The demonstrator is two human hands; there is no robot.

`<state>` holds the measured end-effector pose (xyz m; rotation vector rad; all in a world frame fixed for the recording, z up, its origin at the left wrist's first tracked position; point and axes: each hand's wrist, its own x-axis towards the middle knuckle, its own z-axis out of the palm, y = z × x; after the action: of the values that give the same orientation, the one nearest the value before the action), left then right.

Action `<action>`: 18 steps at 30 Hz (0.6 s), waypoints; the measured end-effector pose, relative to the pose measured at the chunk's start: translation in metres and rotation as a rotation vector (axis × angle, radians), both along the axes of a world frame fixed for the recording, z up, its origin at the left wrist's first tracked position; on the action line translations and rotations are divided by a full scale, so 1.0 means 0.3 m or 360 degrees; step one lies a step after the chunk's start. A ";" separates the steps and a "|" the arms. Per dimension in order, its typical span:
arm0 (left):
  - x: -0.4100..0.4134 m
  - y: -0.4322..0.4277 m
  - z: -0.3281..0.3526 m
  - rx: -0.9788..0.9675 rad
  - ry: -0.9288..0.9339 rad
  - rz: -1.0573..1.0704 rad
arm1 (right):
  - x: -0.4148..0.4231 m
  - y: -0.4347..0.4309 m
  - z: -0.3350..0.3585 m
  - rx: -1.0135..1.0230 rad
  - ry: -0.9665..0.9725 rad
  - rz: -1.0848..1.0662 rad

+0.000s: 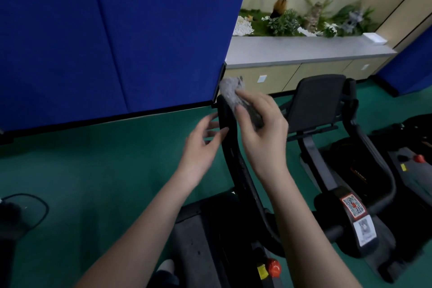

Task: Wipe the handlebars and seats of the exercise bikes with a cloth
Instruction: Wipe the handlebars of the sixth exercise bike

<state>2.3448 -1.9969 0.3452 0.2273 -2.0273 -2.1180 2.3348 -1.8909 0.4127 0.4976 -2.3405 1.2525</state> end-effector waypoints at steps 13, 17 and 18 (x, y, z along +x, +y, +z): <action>-0.009 -0.004 0.025 0.0346 -0.0055 -0.0065 | -0.150 -0.035 -0.081 -0.0735 -0.1019 0.0071; -0.009 -0.011 0.030 0.0368 -0.0057 -0.0129 | -0.149 -0.047 -0.090 -0.0793 -0.1050 -0.0008; -0.010 -0.014 0.031 0.0379 -0.0055 -0.0146 | -0.158 -0.057 -0.081 -0.0790 -0.1065 -0.0009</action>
<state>2.3416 -2.0010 0.3546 0.2111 -1.8332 -2.4280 2.2875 -1.9082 0.3882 -0.1210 -2.3575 2.1639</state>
